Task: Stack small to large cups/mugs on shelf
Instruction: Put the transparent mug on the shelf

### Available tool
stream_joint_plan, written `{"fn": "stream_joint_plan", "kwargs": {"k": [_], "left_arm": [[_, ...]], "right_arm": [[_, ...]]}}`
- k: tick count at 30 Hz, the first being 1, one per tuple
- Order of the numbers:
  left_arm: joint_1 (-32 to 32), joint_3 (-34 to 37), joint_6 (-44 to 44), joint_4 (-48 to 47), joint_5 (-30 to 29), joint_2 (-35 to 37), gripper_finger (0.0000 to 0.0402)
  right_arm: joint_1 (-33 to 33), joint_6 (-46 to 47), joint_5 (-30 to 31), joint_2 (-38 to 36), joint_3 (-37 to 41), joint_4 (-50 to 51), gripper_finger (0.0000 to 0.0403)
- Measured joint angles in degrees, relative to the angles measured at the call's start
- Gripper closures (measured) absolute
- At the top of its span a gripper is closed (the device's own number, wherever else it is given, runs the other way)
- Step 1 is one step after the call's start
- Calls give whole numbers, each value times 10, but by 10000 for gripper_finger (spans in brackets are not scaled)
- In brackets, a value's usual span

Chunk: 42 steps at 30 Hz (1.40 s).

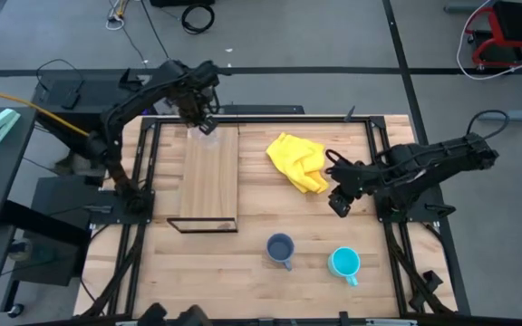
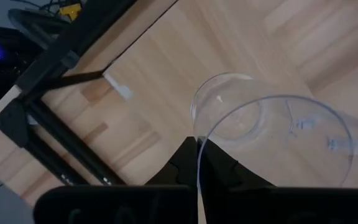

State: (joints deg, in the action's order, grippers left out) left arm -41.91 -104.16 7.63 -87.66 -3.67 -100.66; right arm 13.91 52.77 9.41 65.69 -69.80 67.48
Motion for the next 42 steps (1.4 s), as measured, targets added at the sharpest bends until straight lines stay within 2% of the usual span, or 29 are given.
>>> {"fn": "stream_joint_plan", "kwargs": {"k": [5, 17, 30, 42], "left_arm": [[-11, 23, -6, 53, 29, -29, 395], [-35, 80, 31, 123, 31, -51, 395], [-46, 138, 53, 164, 31, -51, 395], [-49, 146, 55, 177, 31, -51, 395]], "right_arm": [[-13, -1, 0, 0, 0, -1, 303], [-16, -5, 0, 0, 0, -1, 303], [-19, -9, 0, 0, 0, -1, 303], [-19, -9, 0, 0, 0, -1, 303]]}}
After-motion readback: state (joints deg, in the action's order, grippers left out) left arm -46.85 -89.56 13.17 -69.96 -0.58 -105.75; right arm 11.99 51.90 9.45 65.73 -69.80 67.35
